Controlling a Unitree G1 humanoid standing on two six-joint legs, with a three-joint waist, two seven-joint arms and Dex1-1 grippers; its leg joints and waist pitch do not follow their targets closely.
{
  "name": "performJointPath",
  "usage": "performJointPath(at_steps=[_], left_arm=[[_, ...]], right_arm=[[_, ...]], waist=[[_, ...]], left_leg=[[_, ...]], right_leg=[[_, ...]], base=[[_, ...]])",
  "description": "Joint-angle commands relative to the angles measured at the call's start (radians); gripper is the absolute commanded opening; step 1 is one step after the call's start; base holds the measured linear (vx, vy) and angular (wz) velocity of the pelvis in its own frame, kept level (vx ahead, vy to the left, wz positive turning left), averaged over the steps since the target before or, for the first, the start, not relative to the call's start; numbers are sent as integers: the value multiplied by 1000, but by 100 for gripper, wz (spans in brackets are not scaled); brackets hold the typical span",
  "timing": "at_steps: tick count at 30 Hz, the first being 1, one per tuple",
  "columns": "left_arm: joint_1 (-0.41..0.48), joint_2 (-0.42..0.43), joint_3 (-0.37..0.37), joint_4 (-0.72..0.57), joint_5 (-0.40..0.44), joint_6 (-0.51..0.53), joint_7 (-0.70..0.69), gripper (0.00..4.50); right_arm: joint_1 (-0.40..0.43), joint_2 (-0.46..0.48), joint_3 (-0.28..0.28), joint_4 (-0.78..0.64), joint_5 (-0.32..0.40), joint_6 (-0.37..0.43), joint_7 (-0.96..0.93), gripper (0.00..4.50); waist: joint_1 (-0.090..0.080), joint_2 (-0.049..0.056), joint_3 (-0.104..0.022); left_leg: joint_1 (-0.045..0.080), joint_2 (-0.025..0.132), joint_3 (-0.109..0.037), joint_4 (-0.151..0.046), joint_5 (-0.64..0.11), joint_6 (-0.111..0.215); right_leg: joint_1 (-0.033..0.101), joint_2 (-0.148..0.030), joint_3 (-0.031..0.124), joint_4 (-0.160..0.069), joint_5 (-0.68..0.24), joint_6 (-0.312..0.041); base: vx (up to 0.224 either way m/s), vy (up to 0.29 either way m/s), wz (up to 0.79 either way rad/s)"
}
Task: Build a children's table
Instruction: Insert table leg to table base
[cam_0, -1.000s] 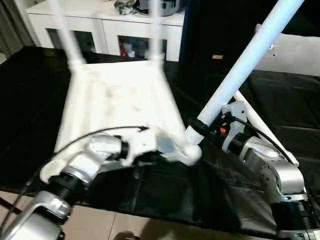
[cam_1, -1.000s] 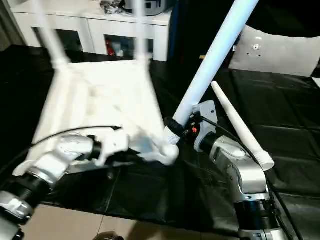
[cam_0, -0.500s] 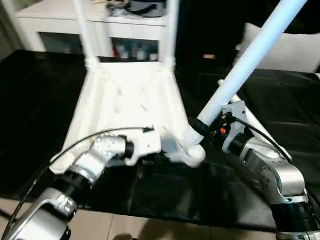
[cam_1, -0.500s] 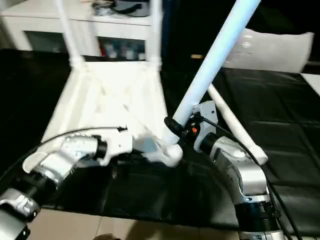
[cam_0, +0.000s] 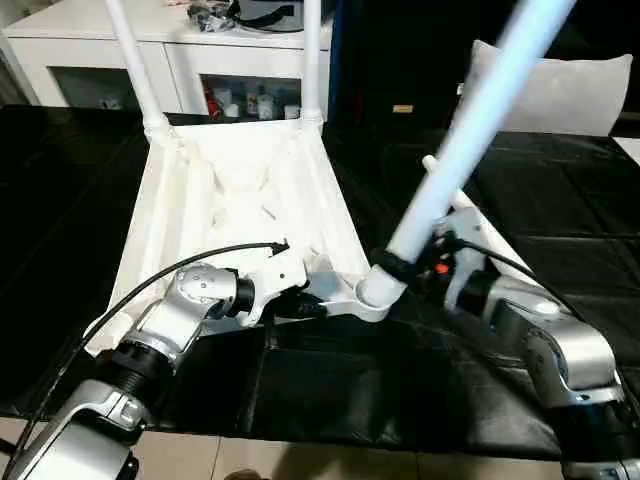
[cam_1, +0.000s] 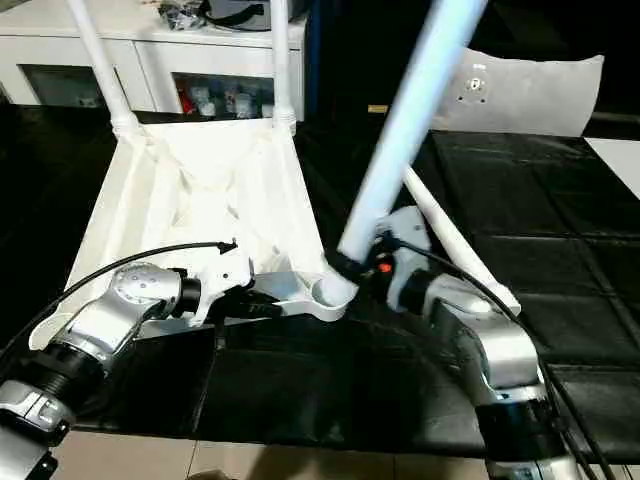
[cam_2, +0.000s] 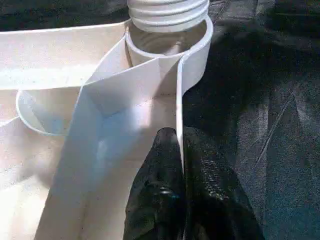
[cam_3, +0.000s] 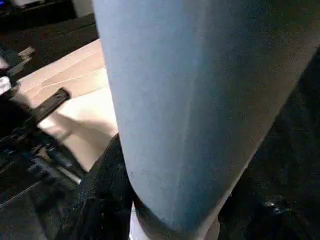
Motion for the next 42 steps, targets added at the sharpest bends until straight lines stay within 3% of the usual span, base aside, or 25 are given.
performJointPath(at_steps=[1, 5, 12, 20, 25, 32, 38, 42], left_arm=[[13, 10, -3, 9, 42, 18, 39, 0], [23, 24, -10, -18, 46, 48, 12, 0], [31, 30, -21, -35, 40, 22, -40, 0], [21, 51, -41, -61, 33, 10, -118, 0], [-17, 56, -39, -2, 67, -9, -112, 0], [-28, 52, -36, 6, 67, -5, -118, 0], [-29, 47, -36, 10, 63, -11, -127, 0], [-26, 43, -31, 4, 58, -7, -130, 0]], right_arm=[[-25, -12, 22, -25, 3, 17, 24, 188], [-66, -27, 76, 21, -28, 22, 67, 188], [-140, -34, 130, 130, -67, 21, 112, 188], [-203, -69, 167, 216, -67, 54, 214, 188], [-215, -108, 155, 200, -23, 79, 308, 188], [-222, -121, 151, 204, -12, 92, 345, 188], [-231, -98, 145, 275, -30, 61, 326, 188], [-226, -71, 109, 317, -22, 28, 296, 188]], waist=[[8, -10, -62], [9, -8, -62], [2, -9, -67], [6, -10, -65], [19, -10, -66], [22, -10, -67], [22, -8, -69], [23, -2, -69]], left_leg=[[6, 51, -14, -73, -172, 8], [6, 51, -13, -72, -171, 7], [3, 50, -12, -68, -127, 16], [8, 52, -11, -69, -149, 15], [10, 53, -10, -68, -149, 18], [8, 53, -11, -68, -154, 9], [8, 53, -11, -67, -149, 6], [8, 53, -11, -67, -152, 3]], right_leg=[[55, -91, 55, -89, -244, -159], [53, -92, 56, -88, -255, -156], [57, -90, 55, -76, -148, -190], [56, -90, 55, -77, -171, -195], [57, -91, 57, -79, -169, -189], [56, -92, 54, -82, -203, -184], [55, -92, 53, -79, -178, -197], [55, -92, 53, -79, -173, -202]], base=[[0, 0, 0], [0, 0, 0], [0, 0, 0], [0, 0, 0], [0, 0, 0], [0, 0, 0], [0, 0, 0], [0, 0, 0]])
